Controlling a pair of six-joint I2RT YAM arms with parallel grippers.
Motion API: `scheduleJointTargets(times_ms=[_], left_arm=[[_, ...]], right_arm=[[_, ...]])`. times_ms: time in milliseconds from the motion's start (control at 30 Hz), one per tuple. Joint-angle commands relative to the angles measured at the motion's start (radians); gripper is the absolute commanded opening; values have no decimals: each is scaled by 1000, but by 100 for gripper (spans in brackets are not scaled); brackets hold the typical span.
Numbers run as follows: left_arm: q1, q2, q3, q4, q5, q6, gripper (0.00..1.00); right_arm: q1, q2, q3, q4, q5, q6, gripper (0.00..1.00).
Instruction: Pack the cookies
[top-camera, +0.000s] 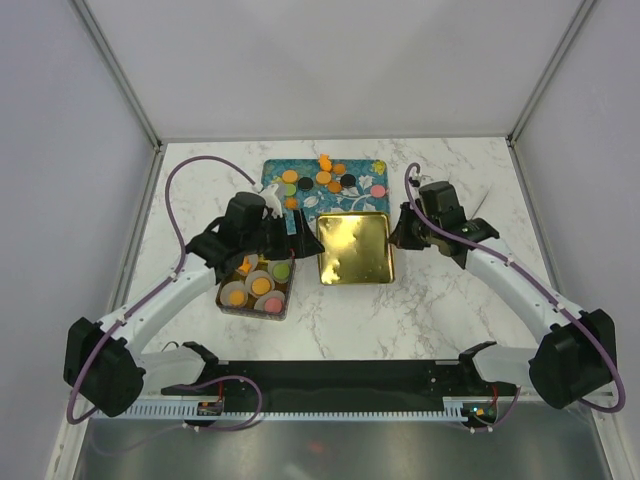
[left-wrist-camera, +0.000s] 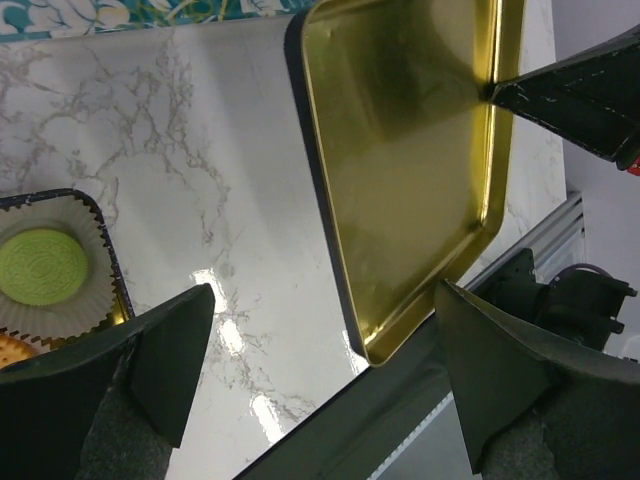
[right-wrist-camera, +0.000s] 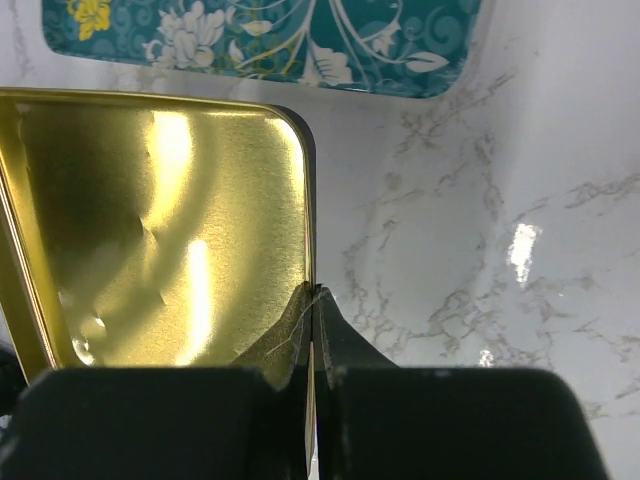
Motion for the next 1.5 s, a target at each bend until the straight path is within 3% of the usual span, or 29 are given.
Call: scheduleJointTargets(times_ms=[0, 200, 400, 533, 633, 800, 867, 933, 1033, 1100, 1233, 1433, 1467], left_arm=[[3, 6, 12, 91, 92, 4, 98], [3, 3, 8, 104, 100, -1, 94], [3, -8, 3, 114, 103, -10, 81], [4, -16, 9, 115, 115, -16, 65], [7, -14, 8, 120, 132, -26, 43], [7, -19, 2, 127, 156, -38, 21], [7, -22, -1, 126, 158, -45, 11], [7, -28, -6, 124, 167, -56, 2], [7, -33, -5, 117, 178, -72, 2], [7, -34, 6, 88, 170, -76, 2], [13, -27, 37, 19, 156, -95, 2], [61, 7, 63, -63, 219, -139, 2], [67, 18, 63, -69, 234, -144, 2]], right_arm=[[35, -4, 41, 85, -81, 88, 0], [44, -1, 18, 195, -156, 183, 0], [64, 16, 4, 240, -187, 223, 0], [74, 23, -1, 243, -188, 225, 0], [81, 20, -8, 249, -182, 228, 1], [97, 23, -18, 250, -172, 223, 6], [100, 28, -22, 252, -164, 215, 13], [101, 29, -27, 246, -141, 194, 30], [101, 4, -35, 220, -54, 165, 53], [106, -24, -36, 191, -15, 130, 62], [175, -160, -56, 160, 110, 94, 70], [480, -224, -5, 46, 423, 24, 73], [582, -216, 11, 37, 463, 18, 73]])
